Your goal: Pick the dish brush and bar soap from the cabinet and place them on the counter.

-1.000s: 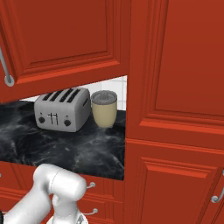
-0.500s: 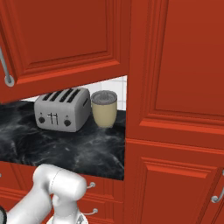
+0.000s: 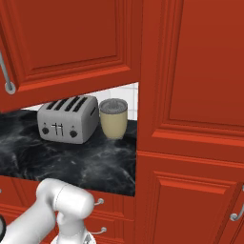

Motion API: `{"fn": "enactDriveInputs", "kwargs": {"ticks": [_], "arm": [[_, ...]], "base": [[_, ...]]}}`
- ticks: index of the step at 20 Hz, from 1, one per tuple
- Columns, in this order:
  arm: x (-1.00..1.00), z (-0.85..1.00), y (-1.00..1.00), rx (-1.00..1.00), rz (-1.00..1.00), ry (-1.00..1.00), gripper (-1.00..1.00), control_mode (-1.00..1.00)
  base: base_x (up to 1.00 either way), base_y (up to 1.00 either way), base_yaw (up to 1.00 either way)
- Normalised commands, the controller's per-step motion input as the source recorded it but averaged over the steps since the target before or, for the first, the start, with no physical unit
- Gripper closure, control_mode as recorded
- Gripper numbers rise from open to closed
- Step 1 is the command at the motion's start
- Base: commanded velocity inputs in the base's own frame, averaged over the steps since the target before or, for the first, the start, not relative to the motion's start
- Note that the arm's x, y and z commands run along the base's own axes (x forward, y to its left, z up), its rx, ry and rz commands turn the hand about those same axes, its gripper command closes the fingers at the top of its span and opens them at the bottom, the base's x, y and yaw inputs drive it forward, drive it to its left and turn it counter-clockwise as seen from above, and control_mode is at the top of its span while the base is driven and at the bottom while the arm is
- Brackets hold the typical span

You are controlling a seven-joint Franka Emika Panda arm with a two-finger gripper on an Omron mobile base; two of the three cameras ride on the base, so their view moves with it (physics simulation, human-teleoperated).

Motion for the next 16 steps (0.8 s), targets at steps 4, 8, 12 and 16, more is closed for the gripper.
{"fn": "enactDriveInputs", "kwargs": {"ticks": [4, 8, 12, 16], "arm": [[0.0, 0.0, -0.19, 0.01, -0.11, 0.0, -1.0, -1.0], [-0.17, 0.01, -0.41, 0.04, -0.17, 0.0, -1.0, -1.0], [-0.26, 0.03, -0.57, 0.06, -0.19, 0.0, -1.0, -1.0], [-0.26, 0.05, -0.65, 0.08, -0.15, 0.0, -1.0, -1.0]], "base": [[0.0, 0.0, 0.0], [0.0, 0.0, 0.0], [0.0, 0.0, 0.0], [0.0, 0.0, 0.0]]}}
